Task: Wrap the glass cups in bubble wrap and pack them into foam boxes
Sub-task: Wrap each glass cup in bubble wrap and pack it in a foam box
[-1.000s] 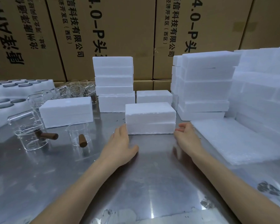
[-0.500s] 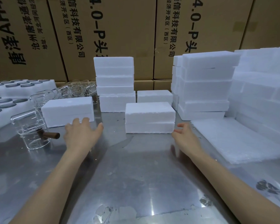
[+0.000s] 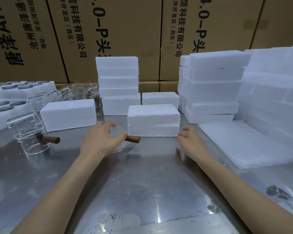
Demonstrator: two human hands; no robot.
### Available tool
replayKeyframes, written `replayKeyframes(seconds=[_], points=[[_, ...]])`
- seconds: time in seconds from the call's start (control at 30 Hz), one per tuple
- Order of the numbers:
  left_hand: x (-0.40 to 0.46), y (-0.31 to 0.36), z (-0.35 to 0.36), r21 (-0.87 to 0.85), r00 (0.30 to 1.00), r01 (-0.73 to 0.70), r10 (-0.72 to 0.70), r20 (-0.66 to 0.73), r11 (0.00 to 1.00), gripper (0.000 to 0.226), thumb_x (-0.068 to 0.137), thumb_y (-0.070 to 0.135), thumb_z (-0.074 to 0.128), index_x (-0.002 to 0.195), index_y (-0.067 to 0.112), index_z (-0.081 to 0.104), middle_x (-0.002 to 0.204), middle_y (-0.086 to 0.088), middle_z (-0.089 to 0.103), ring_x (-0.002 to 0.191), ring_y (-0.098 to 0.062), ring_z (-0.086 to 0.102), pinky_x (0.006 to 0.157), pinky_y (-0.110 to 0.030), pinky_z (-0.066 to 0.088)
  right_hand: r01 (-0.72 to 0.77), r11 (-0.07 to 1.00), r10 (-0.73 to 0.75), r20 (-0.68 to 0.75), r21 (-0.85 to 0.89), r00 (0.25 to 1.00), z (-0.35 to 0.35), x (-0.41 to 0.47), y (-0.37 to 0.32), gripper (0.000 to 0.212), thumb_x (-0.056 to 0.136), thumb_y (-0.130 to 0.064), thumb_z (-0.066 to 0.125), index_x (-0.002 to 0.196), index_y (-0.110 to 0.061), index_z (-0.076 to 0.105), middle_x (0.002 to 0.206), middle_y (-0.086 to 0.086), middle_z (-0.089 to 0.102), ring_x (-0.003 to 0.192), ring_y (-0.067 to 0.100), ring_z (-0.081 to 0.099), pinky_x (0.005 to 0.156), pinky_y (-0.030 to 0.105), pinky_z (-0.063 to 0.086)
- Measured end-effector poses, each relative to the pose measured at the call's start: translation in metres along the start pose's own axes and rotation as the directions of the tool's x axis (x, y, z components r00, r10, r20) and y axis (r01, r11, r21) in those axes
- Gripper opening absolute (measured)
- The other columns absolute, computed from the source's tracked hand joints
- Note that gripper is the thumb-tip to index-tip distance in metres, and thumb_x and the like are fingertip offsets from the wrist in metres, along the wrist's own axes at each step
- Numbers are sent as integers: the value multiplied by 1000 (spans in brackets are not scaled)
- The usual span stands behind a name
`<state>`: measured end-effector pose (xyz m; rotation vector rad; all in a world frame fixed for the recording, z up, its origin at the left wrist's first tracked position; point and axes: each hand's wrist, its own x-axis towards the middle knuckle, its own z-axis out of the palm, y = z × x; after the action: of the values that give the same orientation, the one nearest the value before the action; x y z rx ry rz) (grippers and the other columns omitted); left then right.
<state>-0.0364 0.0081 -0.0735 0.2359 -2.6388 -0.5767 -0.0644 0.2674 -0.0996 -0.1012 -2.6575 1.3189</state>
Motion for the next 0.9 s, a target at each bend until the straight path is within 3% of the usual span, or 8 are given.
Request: replayKeyframes(seconds=[0.23, 0.3, 0.4, 0.47, 0.6, 0.77, 0.9], points=[[-14, 15, 6, -87, 967, -234, 223, -120, 968, 50, 74, 71, 60, 100, 29, 63, 89, 13, 56, 79, -7, 52, 56, -21, 36, -9, 1000, 8, 16, 28, 1000, -1, 0, 1, 45, 93, -30, 47, 134, -18, 35, 129, -5, 57, 112, 23, 55, 95, 37, 41], [-18, 21, 6, -116, 944, -298, 275, -181, 948, 49, 71, 71, 61, 97, 29, 63, 87, 14, 57, 77, -5, 52, 56, -17, 35, 14, 997, -9, -62, 82, 998, 0, 0, 1, 46, 91, -25, 51, 134, -14, 38, 133, -1, 52, 117, 23, 50, 96, 35, 38], [-24, 30, 6, -136, 911, -373, 334, -243, 918, 50, 68, 70, 57, 94, 29, 63, 88, 14, 58, 78, -7, 54, 57, -21, 39, 208, 970, -153, -353, 125, 923, -4, -4, -5, 28, 89, -16, 53, 116, -14, 48, 115, -3, 48, 110, 19, 44, 88, 27, 33], [-27, 35, 7, -138, 887, -418, 371, -274, 898, 53, 66, 72, 54, 94, 28, 63, 89, 14, 58, 77, -8, 56, 58, -23, 43, 360, 912, -253, -424, 196, 870, -7, -9, -12, 11, 90, -16, 51, 96, -24, 48, 96, -10, 51, 94, 13, 47, 79, 24, 35], [-32, 42, 8, -103, 847, -477, 426, -318, 873, 54, 68, 71, 53, 97, 26, 62, 91, 12, 57, 78, -12, 60, 56, -27, 48, 492, 818, -427, -259, 298, 866, -4, -24, -25, 14, 90, -31, 47, 81, -24, 55, 67, -13, 54, 65, 4, 49, 59, 15, 36], [-36, 48, 10, -70, 787, -537, 469, -401, 841, 51, 71, 64, 57, 97, 20, 62, 88, 8, 55, 77, -14, 58, 53, -26, 46, 408, 836, -493, 176, 367, 852, 8, -34, -29, 30, 87, -52, 41, 78, -30, 59, 65, -12, 61, 62, 4, 56, 57, 18, 41], [-35, 48, 13, -80, 774, -549, 470, -425, 832, 50, 73, 61, 60, 99, 19, 61, 89, 7, 53, 78, -12, 52, 56, -25, 43, 356, 847, -484, 295, 395, 824, 11, -37, -28, 37, 96, -51, 41, 70, -30, 54, 50, -9, 51, 47, 7, 45, 50, 17, 37]])
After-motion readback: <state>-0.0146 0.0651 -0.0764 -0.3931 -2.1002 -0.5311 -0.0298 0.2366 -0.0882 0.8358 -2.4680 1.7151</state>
